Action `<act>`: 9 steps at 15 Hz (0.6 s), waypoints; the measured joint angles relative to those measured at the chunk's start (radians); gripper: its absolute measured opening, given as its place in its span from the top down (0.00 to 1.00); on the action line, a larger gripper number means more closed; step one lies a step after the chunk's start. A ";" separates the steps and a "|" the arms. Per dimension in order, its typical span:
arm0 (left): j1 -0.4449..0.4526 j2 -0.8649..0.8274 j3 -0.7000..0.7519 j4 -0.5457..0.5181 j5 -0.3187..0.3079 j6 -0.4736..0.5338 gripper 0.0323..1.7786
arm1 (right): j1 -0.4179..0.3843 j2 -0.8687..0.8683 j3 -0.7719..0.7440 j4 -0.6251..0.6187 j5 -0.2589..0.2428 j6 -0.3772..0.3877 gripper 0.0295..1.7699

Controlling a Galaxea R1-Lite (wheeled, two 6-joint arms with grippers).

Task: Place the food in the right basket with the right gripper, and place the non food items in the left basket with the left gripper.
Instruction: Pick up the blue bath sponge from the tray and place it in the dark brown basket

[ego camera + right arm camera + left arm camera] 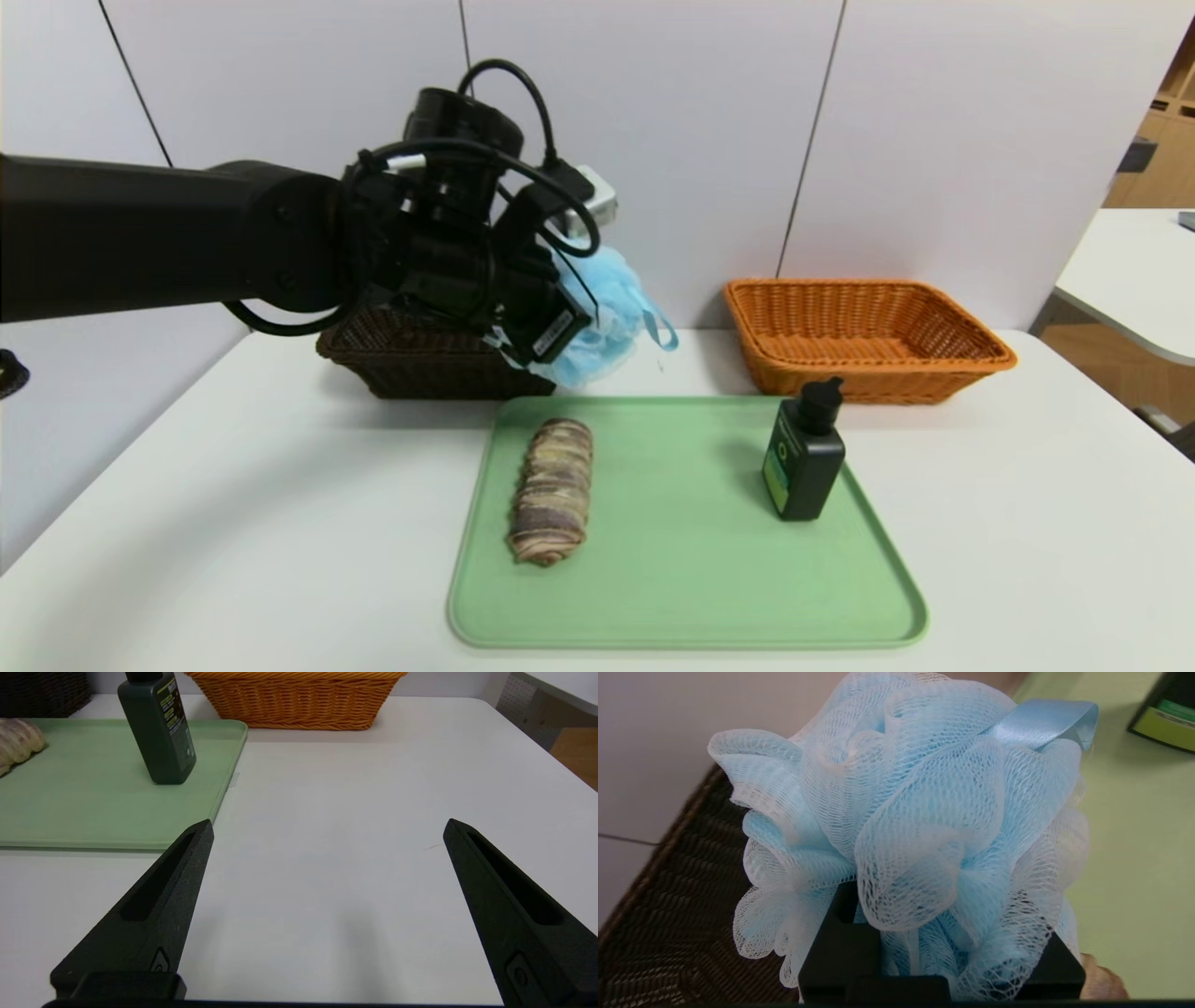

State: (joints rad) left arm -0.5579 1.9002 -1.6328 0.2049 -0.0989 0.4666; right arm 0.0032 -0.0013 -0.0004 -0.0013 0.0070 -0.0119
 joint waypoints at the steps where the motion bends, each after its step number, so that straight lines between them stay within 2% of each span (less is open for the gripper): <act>1: 0.043 -0.004 -0.020 -0.001 0.000 0.000 0.71 | 0.000 0.000 0.000 0.000 0.000 0.000 0.04; 6: 0.243 0.026 -0.051 0.000 0.000 -0.004 0.71 | 0.000 0.000 0.000 0.000 0.000 0.000 0.04; 9: 0.320 0.075 -0.053 -0.024 0.000 -0.008 0.71 | -0.001 0.000 0.000 0.000 0.000 0.000 0.04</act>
State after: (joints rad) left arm -0.2377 1.9749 -1.6857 0.1813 -0.0994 0.4583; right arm 0.0023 -0.0013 0.0000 -0.0013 0.0070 -0.0115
